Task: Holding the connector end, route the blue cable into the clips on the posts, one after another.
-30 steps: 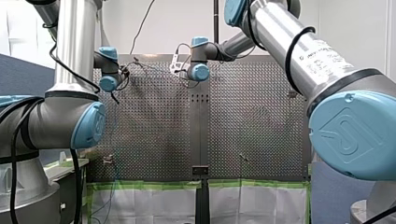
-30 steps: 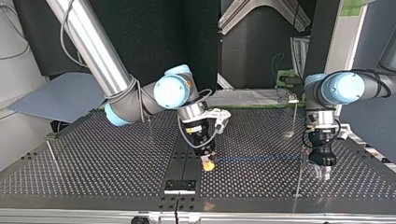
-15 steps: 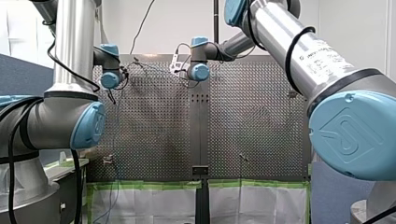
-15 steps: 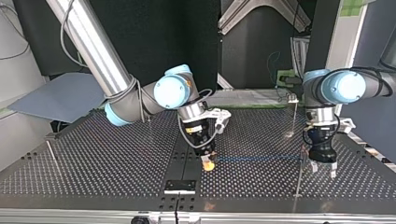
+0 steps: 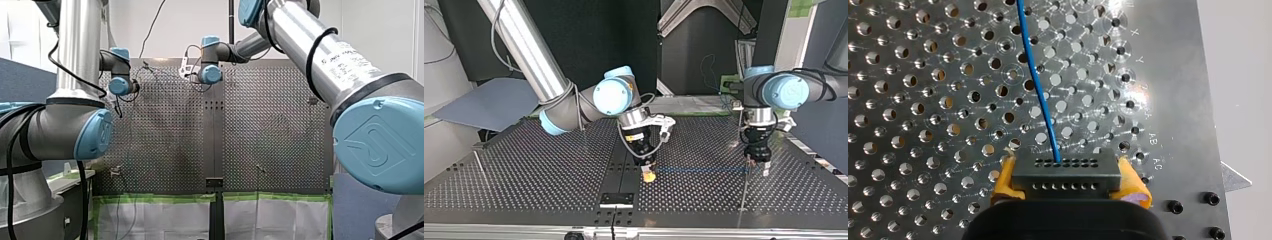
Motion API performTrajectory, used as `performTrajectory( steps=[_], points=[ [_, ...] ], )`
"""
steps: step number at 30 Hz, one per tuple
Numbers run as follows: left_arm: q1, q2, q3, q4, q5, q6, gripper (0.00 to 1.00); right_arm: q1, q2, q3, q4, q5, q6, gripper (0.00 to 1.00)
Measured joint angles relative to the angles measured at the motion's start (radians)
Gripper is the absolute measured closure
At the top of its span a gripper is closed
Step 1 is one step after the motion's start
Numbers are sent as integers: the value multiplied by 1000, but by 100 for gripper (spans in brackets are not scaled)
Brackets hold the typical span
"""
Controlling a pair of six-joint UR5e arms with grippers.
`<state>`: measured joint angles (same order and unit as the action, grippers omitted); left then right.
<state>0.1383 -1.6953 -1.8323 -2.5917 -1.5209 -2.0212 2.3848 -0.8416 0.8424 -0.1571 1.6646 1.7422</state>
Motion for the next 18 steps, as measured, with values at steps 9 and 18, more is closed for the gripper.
performTrajectory(
  steps=[9, 18],
  points=[
    [7, 71, -12, -93, -40, -30, 0, 1, 0, 0, 2, 0, 1, 100],
    [8, 101, -12, -188, -90, -19, 0, 1, 1, 1, 7, -1, 1, 100]
  ],
)
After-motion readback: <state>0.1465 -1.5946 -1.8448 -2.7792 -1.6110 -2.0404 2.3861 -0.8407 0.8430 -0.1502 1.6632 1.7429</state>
